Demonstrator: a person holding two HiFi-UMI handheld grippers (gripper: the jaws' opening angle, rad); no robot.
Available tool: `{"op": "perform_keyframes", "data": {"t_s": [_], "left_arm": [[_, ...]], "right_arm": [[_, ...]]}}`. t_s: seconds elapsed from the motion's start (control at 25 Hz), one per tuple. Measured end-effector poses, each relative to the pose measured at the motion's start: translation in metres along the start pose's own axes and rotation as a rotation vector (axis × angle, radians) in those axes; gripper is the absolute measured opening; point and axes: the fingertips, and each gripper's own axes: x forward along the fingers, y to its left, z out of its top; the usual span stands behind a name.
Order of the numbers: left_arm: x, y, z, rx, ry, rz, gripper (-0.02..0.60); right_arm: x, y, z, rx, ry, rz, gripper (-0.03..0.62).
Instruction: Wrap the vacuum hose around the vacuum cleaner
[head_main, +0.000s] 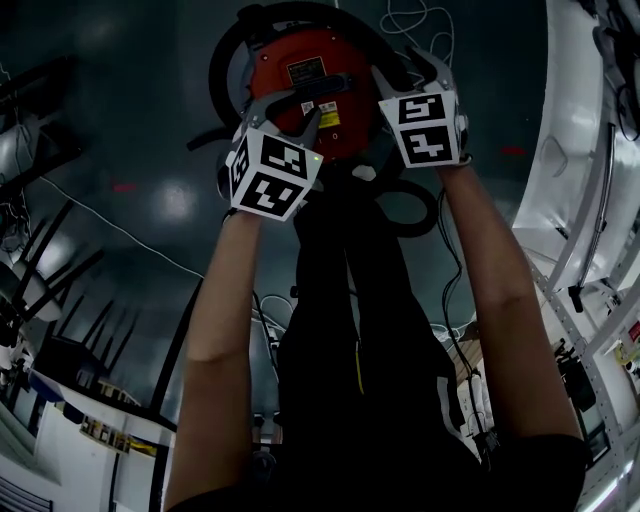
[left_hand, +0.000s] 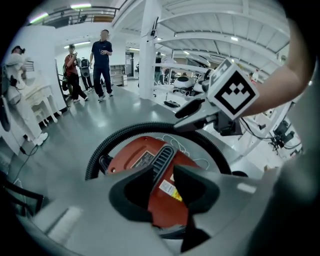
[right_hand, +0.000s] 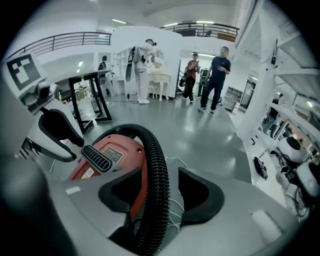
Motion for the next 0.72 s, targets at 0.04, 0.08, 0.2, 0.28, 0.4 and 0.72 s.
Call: {"op": "perform_keyframes", "data": {"t_s": [0.04,0.08,0.2,0.28,0.4,0.72], "left_arm": [[-0.001,-0.001,-0.002,-0.004,0.005,0.000,0.130],[-0.001,-0.001,-0.005,-0.008,0.009,0.002,0.130],[-0.007,-0.003,-0.009,-0.029,0.008,0.017,0.116],[-0.014,-0.004,-0.012,-0.058,-0.002,0.038,0.079],[-0.023,-0.007,-0.019,-0.121,-0.011,0.070,0.032],[-0.040,-0.026,-0.026,-0.235,-0.035,0.076,0.012]], "right_arm": [[-0.004,0.000,-0.002,0.021,0.000,-0.006,0.223],[-0.008,0.001,-0.004,0.036,0.000,-0.012,0.199],[-0.021,0.004,-0.009,0.064,-0.003,-0.050,0.122],[-0.031,0.007,-0.011,0.083,-0.007,-0.089,0.039],[-0.046,0.016,-0.017,0.138,-0.004,-0.105,-0.005],[-0.079,0.041,-0.040,0.235,0.032,-0.090,-0.005]]}}
